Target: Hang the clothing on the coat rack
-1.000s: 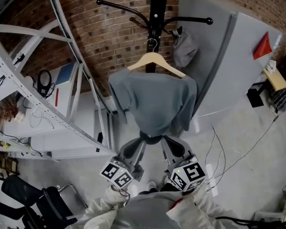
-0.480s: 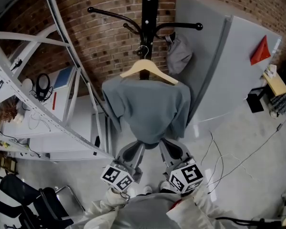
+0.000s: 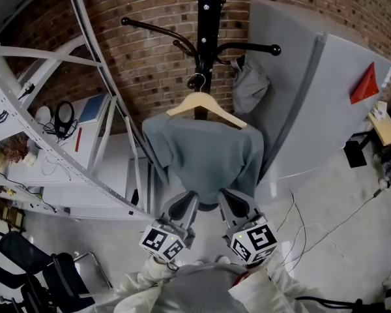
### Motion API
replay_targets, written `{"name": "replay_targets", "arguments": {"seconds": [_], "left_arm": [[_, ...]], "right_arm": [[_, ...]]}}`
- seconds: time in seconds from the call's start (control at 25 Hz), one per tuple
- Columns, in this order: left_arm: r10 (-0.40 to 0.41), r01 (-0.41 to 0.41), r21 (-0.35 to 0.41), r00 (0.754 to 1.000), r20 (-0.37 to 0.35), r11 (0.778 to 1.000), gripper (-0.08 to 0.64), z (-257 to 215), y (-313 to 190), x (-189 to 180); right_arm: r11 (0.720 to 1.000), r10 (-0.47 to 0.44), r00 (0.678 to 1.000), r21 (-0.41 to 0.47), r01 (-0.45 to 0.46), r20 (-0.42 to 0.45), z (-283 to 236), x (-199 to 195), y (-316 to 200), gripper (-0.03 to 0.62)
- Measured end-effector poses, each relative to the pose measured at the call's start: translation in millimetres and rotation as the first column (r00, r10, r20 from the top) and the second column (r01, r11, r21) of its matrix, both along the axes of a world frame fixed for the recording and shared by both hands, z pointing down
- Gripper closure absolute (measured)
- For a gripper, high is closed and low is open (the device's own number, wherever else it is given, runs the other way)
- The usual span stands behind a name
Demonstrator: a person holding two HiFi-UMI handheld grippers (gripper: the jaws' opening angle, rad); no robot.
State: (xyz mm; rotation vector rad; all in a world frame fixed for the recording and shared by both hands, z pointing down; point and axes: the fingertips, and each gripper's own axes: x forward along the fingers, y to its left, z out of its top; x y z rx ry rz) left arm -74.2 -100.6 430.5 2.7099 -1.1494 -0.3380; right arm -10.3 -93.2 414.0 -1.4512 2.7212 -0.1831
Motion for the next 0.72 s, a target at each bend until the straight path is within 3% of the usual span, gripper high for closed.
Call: {"name": "replay_targets", "arguments": {"seconds": [0.36, 0.72], "left_arm": [[-0.027, 0.027, -0.002, 1.000, 0.015, 1.000, 0.525, 1, -22, -4], [-0.068, 0.064, 0.062, 0.996, 0.062, 0.996, 0.526, -12, -38, -6]], "right_arm": [[1.000, -0.023, 1.000, 0.016, 0.023, 0.005, -5, -3, -23, 0.568], [1.000, -0.011, 1.000, 0.026, 0.011, -0.007, -12, -2, -38, 0.568]]}}
